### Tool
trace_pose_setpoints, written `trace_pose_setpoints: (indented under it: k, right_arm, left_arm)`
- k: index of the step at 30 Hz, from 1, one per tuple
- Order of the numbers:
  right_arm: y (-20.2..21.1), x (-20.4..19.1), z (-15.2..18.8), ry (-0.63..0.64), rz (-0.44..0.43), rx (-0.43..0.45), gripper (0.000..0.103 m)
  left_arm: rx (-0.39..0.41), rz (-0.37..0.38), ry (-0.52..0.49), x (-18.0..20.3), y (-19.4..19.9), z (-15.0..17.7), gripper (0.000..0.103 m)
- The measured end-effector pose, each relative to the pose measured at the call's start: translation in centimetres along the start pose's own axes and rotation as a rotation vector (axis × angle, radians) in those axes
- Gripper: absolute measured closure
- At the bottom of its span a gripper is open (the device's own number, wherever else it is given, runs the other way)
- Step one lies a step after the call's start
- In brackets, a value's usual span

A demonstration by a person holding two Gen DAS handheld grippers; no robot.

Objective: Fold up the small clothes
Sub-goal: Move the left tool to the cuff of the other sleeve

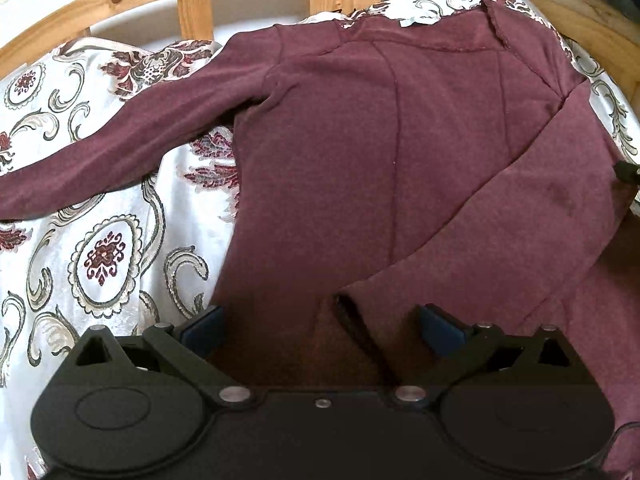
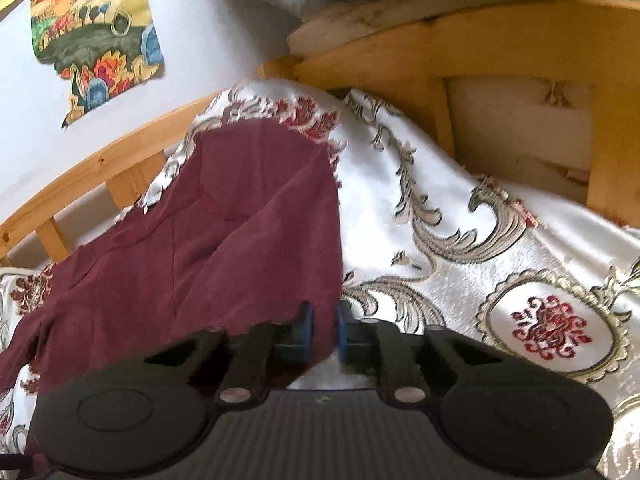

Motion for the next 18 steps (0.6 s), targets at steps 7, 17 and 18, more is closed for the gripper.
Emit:
trace_pose_setpoints:
  k: [7,17,18]
  right_arm:
    - [0.2,-0.5,0.4,0.028,0.043,0.003,0.089]
    - [2.4,-1.4,-0.1,0.067,0.051,0.084,0.041]
    - [2.7,-1.6,-0.2,0.069,0.043,0.090,0.032]
  left_arm:
    - [-0.001,-0.006,0.011,-0.6,1.2,0.2,0.001]
    - [0.113,-0.139,0.142,-7.3,4.6,0.2,0.001]
    - [0.128,-0.177,0.154,-8.4,4.9,0.1,0.001]
Point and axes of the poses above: each gripper's, at about its wrist camera, not at the fingertips, and y roughly against the way its jaws point, x to its right, z to its underside, the point moved 1 cm from there along -y, roughly the way its jaws point, and after that the axes turned 3 degrees about y, right-handed, at the moved point
